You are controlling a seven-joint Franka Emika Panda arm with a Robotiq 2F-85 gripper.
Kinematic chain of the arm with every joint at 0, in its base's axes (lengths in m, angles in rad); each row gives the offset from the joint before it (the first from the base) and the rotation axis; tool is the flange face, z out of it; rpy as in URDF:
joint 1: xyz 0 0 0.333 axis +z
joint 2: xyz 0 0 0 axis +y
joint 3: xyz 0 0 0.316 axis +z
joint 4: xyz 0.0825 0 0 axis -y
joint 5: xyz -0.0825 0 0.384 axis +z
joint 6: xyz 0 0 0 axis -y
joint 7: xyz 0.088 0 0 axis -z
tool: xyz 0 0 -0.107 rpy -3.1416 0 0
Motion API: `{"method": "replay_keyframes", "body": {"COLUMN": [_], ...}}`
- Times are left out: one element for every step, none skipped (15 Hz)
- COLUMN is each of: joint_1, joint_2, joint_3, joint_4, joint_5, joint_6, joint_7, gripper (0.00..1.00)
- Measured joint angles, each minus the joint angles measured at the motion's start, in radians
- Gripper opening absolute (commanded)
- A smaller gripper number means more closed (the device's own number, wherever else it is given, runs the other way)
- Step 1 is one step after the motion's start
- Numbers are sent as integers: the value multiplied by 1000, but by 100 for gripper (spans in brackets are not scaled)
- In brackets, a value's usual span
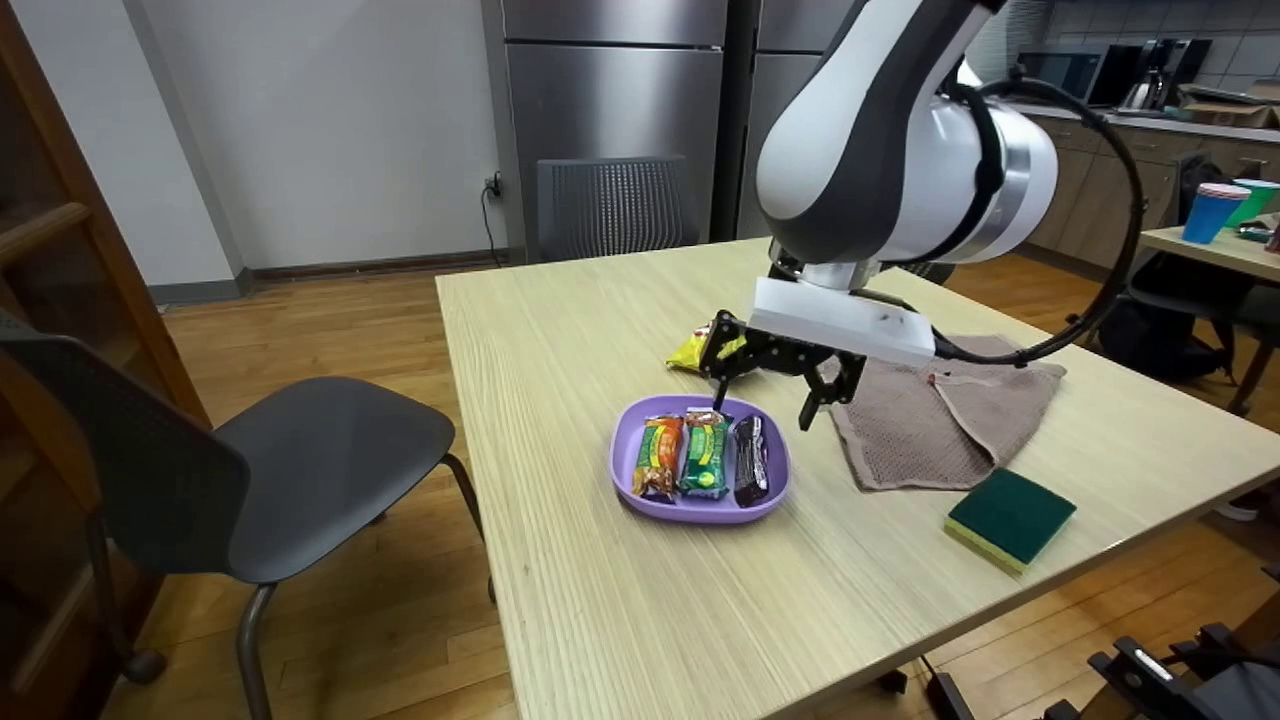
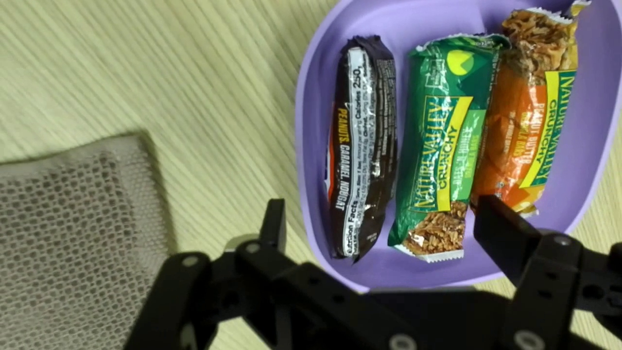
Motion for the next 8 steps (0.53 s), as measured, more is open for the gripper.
{"method": "replay_keyframes", "body": {"joint_1": [-11, -24, -40, -59, -78, -98, -120, -145], "joint_2": [-19, -39, -60, -82, -104, -125, -144, -161], "joint_3": [6, 14, 23, 33, 43, 52, 62, 73], "joint_4": [-14, -29, -46, -63, -81, -99, -115, -128], "joint_5": [1, 1, 2, 4, 9, 13, 22, 34], "joint_6": [1, 1, 2, 2, 2, 2, 2, 2], "joint_7": [-1, -4, -9, -15, -26, -39, -58, -83], "gripper": [100, 100, 100, 100, 100, 100, 100, 100]}}
